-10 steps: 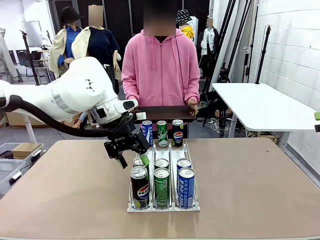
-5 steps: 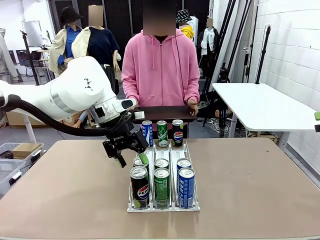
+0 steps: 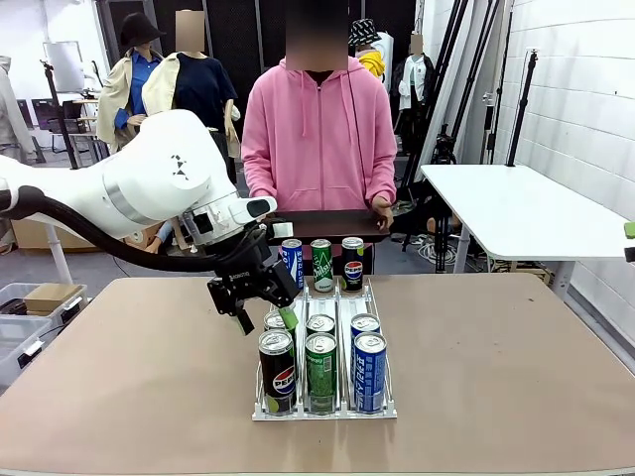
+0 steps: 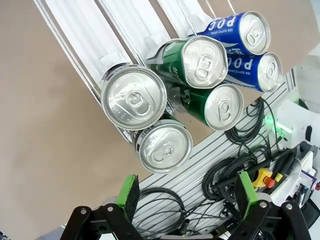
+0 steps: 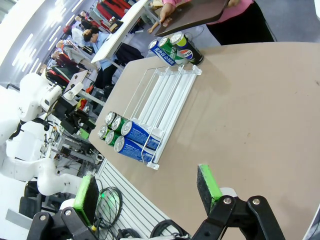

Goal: Retrieve and hand over the desired beverage to the person.
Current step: Pick up a can of the same type that the person held from the Automatic Can Dispenser.

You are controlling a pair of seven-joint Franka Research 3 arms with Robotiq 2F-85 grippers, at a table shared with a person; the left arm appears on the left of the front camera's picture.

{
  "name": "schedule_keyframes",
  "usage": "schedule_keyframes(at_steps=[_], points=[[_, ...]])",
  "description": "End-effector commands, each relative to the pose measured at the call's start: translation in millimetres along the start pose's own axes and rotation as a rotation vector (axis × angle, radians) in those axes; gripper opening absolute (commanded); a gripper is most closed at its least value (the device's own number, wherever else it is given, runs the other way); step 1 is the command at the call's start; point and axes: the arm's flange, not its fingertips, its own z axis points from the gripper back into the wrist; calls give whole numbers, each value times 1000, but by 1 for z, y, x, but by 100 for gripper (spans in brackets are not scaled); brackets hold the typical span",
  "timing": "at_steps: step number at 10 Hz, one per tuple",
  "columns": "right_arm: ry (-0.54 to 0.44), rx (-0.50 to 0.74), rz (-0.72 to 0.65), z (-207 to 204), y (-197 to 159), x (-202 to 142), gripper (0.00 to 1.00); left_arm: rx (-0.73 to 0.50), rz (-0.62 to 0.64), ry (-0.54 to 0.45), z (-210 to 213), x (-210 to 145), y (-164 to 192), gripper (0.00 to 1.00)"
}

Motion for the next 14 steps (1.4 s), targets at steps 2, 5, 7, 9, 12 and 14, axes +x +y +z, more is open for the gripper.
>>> schedule_keyframes(at_steps=[2,5,7,9,12,14], points=[[-8,14,4,1,-1,1,100,123,26,-34,7,-9,-14,100],[-8,14,4,1,-1,1,100,161,9,-29,-5,-7,-22,100],[-8,14,4,1,-1,1,100,191,-22,-26,-12,-4,-35,100],[-8,14,4,1,-1,1,100,255,-18,-34,-21,-1,-40,100],[-8,14,4,1,-1,1,100,292,-14,-48,-25,-1,-44,100],[-8,14,4,1,-1,1,100,294,-21,-52,-30,-1,-42,100]])
